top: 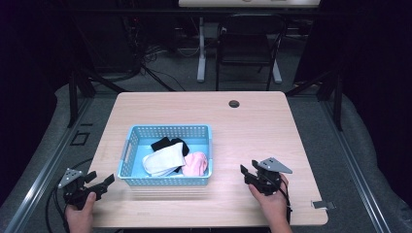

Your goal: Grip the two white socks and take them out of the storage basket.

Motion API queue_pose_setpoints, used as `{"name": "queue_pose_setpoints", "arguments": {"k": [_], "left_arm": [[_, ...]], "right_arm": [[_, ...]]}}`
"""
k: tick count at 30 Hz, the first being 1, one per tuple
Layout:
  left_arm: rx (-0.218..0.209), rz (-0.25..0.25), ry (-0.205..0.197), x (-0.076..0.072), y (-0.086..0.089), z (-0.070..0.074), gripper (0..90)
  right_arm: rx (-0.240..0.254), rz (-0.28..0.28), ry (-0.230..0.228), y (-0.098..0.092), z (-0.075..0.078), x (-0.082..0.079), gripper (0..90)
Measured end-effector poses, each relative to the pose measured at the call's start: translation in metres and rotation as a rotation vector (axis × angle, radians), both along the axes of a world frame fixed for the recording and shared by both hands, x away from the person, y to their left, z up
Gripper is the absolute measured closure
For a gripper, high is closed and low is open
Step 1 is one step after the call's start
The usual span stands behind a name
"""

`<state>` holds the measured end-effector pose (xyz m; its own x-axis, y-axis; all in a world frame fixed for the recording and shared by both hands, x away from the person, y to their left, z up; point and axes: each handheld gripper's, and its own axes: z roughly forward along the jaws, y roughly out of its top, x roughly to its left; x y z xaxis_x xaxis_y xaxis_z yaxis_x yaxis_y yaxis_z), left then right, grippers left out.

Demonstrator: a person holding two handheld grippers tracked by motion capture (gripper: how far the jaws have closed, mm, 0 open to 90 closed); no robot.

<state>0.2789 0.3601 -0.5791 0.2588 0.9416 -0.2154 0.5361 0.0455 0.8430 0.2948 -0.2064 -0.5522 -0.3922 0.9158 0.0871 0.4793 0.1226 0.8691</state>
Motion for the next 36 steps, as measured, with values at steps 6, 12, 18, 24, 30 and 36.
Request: {"name": "queue_pose_setpoints", "arguments": {"k": [6,12,18,24,30,36], "left_arm": [[-0.001,0.003,-0.001,0.000,-0.001,0.000,18.6],[0.001,0.004,-0.002,0.000,-0.001,0.000,18.6],[0.000,0.003,-0.004,0.001,0.000,0.000,18.6],[0.002,0.010,-0.003,0.001,0.000,0.000,18.6],[0.002,0.015,-0.005,0.000,0.001,0.000,18.6],[0.001,0.011,-0.004,0.000,0.001,0.000,18.6]], "right_arm": [[0.008,-0.002,0.028,0.000,-0.001,0.001,50.3],[0.026,0.006,0.062,-0.001,-0.001,0.001,53.1],[0.019,-0.012,0.066,-0.001,0.002,0.000,55.9],[-0.018,0.014,0.064,0.007,0.012,0.000,56.8],[-0.021,0.061,0.094,0.020,0.034,0.006,59.6],[0.017,0.110,0.172,0.035,0.057,0.023,61.3]]}}
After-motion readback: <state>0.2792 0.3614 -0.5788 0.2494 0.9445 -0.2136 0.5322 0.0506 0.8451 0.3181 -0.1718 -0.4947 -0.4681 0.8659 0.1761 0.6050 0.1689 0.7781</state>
